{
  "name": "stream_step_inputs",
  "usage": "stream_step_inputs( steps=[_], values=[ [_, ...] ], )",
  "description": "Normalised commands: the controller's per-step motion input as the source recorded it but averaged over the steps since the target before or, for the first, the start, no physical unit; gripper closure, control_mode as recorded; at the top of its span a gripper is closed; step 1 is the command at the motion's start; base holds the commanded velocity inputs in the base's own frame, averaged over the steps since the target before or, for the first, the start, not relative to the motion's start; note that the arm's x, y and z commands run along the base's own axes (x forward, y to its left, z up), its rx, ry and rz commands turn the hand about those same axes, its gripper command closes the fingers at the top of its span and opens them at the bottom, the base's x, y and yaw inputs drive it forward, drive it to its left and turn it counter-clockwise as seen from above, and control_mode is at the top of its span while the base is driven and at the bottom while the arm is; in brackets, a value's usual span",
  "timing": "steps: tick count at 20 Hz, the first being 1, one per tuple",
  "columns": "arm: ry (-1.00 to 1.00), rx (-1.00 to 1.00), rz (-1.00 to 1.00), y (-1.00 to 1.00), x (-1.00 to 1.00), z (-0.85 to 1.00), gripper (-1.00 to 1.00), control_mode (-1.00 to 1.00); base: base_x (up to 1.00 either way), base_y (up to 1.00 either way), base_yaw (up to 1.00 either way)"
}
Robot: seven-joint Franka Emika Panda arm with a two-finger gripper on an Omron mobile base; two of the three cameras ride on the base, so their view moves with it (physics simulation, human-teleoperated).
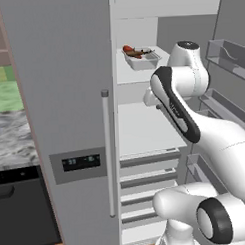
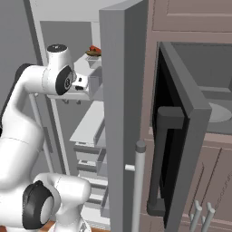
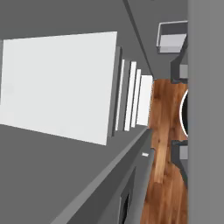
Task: Place the tupperware containing the fish and carrot meal in the microwave. Close the microwave door and press the start button to reheat the meal.
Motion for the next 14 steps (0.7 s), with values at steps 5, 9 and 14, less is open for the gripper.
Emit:
stream_step_inputs(
  steps=[5,9,14],
  values=[
    [-0.07,0.00,-0.03,-0.01,-0.02,0.12,-1.00,-1.00,0.00,0.00,0.00],
    [-0.19,0.00,-0.08,0.00,-0.01,0.34,-1.00,-1.00,0.00,0.00,0.00],
    [-0.23,0.00,-0.05,0.00,-0.02,0.35,-1.00,-1.00,0.00,0.00,0.00]
  ],
)
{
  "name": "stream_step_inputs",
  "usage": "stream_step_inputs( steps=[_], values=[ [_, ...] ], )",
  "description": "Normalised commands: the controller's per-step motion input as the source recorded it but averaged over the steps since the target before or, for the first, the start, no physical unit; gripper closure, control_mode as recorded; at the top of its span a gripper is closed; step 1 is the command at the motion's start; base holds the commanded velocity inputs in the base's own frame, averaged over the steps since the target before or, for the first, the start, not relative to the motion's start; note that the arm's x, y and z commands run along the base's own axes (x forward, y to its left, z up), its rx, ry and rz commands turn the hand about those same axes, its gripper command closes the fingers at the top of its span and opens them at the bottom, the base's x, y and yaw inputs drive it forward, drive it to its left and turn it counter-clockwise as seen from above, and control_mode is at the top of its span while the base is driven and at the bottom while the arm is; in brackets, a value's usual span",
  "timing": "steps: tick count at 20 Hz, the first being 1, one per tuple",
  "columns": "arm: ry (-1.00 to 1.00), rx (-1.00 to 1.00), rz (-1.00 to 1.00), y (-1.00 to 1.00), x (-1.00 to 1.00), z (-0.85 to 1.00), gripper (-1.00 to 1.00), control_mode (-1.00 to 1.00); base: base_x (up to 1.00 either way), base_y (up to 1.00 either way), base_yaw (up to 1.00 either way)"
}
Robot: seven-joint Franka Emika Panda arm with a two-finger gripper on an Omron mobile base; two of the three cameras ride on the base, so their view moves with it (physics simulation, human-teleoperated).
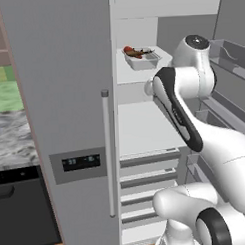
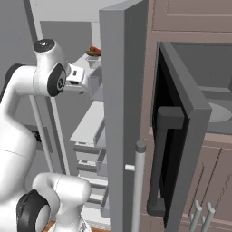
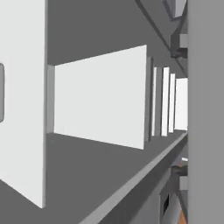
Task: Place the tupperware containing the fish and carrot meal in the microwave. Close the microwave door and press the start button to reheat the meal.
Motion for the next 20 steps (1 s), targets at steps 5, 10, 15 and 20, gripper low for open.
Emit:
stream_step_inputs(
  steps=[5,10,15,20],
  values=[
    [-0.15,0.00,-0.07,-0.15,0.00,0.32,-1.00,-1.00,0.00,0.00,0.00],
    [-0.22,0.00,-0.10,-0.20,0.00,0.38,-1.00,-1.00,0.00,0.00,0.00],
    [-0.26,0.01,-0.07,0.00,0.03,0.33,-1.00,-1.00,0.00,0.00,0.00],
    [-0.20,0.13,-0.03,-0.04,0.21,0.06,-1.00,-1.00,0.00,0.00,0.00]
  ],
)
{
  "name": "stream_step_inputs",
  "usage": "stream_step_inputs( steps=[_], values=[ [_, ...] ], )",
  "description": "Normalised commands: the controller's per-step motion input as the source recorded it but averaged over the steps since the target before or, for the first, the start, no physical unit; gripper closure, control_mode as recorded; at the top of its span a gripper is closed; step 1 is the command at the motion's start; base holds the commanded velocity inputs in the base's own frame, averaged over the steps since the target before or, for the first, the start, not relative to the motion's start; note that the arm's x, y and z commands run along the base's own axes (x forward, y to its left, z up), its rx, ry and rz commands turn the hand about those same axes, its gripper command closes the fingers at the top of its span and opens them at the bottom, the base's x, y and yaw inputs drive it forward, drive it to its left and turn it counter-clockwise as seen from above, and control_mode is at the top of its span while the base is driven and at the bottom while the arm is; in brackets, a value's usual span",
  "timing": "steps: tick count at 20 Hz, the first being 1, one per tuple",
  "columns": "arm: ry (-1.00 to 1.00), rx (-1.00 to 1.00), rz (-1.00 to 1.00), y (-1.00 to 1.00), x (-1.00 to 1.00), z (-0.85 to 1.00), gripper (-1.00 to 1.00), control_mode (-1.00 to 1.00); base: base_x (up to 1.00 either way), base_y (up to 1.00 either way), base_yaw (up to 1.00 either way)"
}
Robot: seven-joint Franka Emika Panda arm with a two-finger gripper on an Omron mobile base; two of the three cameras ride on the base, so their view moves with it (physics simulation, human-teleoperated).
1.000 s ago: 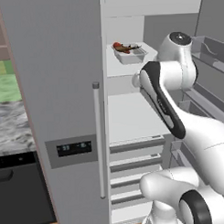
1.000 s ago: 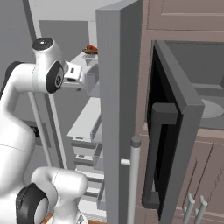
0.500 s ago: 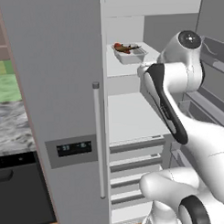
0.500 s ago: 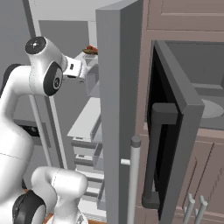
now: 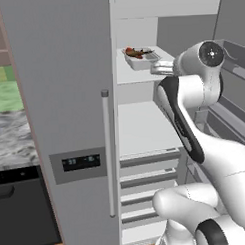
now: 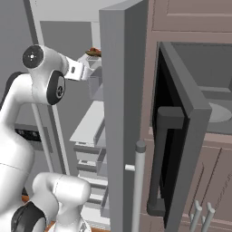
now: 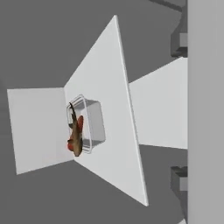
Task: Place the tupperware containing the fish and carrot meal in the microwave. Close the microwave door and press the start button to reheat the meal.
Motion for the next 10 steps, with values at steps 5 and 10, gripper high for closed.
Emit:
stream_step_inputs(
  steps=[5,10],
  values=[
    [-0.06,0.22,0.00,-0.10,0.45,0.00,-1.00,-1.00,0.00,0.00,0.00],
    [-0.03,0.14,0.00,-0.02,0.25,0.38,-1.00,-1.00,0.00,0.00,0.00]
  ],
)
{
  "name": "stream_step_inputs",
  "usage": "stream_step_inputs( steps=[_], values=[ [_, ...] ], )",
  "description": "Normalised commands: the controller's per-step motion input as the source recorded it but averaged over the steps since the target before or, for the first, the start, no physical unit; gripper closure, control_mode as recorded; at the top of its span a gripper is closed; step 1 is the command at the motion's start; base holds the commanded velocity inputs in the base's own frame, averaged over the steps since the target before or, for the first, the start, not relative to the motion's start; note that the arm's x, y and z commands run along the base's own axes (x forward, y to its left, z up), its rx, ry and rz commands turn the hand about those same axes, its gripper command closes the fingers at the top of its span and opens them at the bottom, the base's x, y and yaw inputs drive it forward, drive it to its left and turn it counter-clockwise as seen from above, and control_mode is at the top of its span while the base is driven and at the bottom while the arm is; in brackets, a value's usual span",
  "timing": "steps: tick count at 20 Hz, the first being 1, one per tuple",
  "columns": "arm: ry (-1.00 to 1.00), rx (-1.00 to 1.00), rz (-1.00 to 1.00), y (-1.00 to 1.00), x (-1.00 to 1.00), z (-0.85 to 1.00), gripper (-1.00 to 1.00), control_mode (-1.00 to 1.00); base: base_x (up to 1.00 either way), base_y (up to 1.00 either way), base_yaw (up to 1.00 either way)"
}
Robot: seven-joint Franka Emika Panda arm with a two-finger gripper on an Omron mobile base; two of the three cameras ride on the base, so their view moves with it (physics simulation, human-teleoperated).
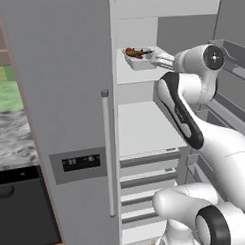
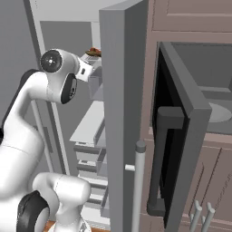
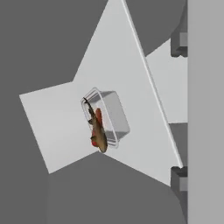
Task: Place the tupperware containing the fish and carrot meal in the microwave. Close the microwave door and press the start button to reheat the meal.
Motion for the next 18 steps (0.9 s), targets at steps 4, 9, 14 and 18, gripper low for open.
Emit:
stream_step_inputs(
  steps=[4,9,14,18],
  values=[
    [0.02,0.03,-0.01,0.00,0.16,0.32,-1.00,-1.00,0.00,0.00,0.00],
    [0.05,0.00,0.00,0.00,0.15,0.00,-1.00,-1.00,0.00,0.00,0.00],
    [0.05,0.00,0.00,-0.02,0.18,-0.07,-1.00,-1.00,0.00,0.00,0.00],
    [0.07,0.00,0.00,-0.04,0.29,-0.20,-1.00,-1.00,0.00,0.00,0.00]
  ],
)
